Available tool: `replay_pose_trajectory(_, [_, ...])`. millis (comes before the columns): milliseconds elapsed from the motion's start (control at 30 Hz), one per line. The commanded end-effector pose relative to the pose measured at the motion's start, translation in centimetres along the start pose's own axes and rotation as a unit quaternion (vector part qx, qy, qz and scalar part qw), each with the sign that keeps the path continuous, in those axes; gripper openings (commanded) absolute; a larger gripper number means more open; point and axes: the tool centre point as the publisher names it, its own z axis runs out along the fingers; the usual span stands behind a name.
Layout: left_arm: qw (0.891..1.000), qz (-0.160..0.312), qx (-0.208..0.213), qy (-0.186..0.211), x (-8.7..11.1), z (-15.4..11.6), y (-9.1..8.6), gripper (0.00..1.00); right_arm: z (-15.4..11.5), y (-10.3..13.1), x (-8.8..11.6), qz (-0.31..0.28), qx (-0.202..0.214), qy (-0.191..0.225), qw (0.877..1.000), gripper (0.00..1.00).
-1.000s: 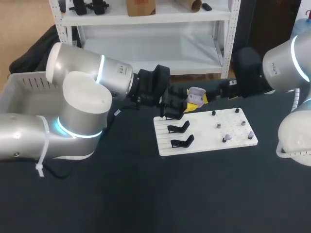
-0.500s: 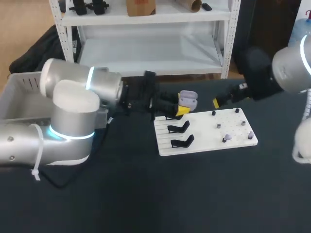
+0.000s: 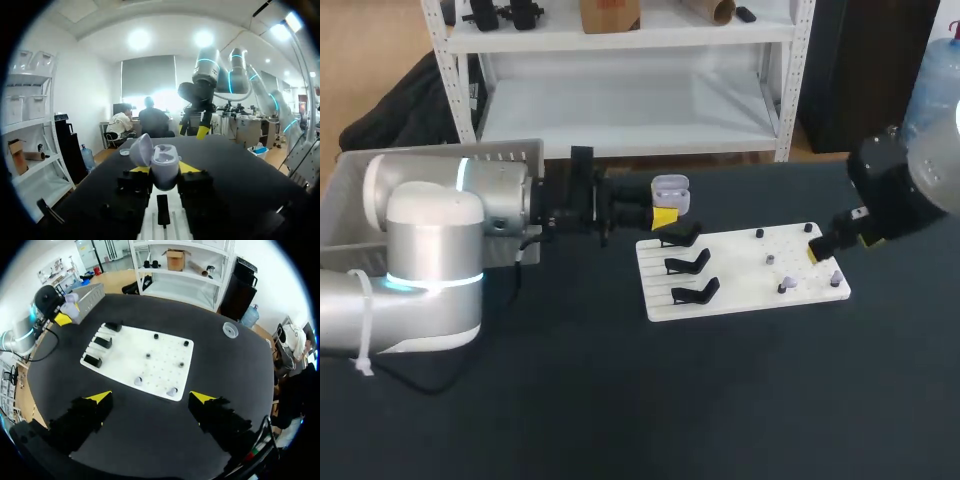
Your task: Pick up each earbud case from the left stands, insert the matching earbuds, close the lid, and place the case in the box.
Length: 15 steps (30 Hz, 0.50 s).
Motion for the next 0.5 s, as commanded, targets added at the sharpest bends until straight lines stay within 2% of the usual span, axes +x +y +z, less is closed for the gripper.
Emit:
replay_pose_trajectory(33, [1.0, -0.008, -0.026, 0.002, 0.0, -0.6, -0.6, 0.0, -1.0, 0.1, 0.8, -0.007, 0.123, 0.018, 0.992, 1.0])
replay_pose_trajectory(167, [0.999, -0.028, -0.041, -0.005, 0.6, -0.9, -0.3, 0.0, -0.7, -0.2, 1.6, -0.016, 0.142, 0.033, 0.989, 1.0])
replay_pose_trajectory(433, [0.999, -0.028, -0.043, -0.006, 0.8, -1.0, -0.2, 0.0, 0.4, -1.2, 2.2, -0.047, 0.166, 0.041, 0.984, 1.0])
replay_pose_trajectory(500, [0.999, -0.028, -0.043, -0.006, 0.8, -1.0, -0.2, 0.0, 1.0, -1.4, 2.1, -0.059, 0.177, 0.054, 0.981, 1.0])
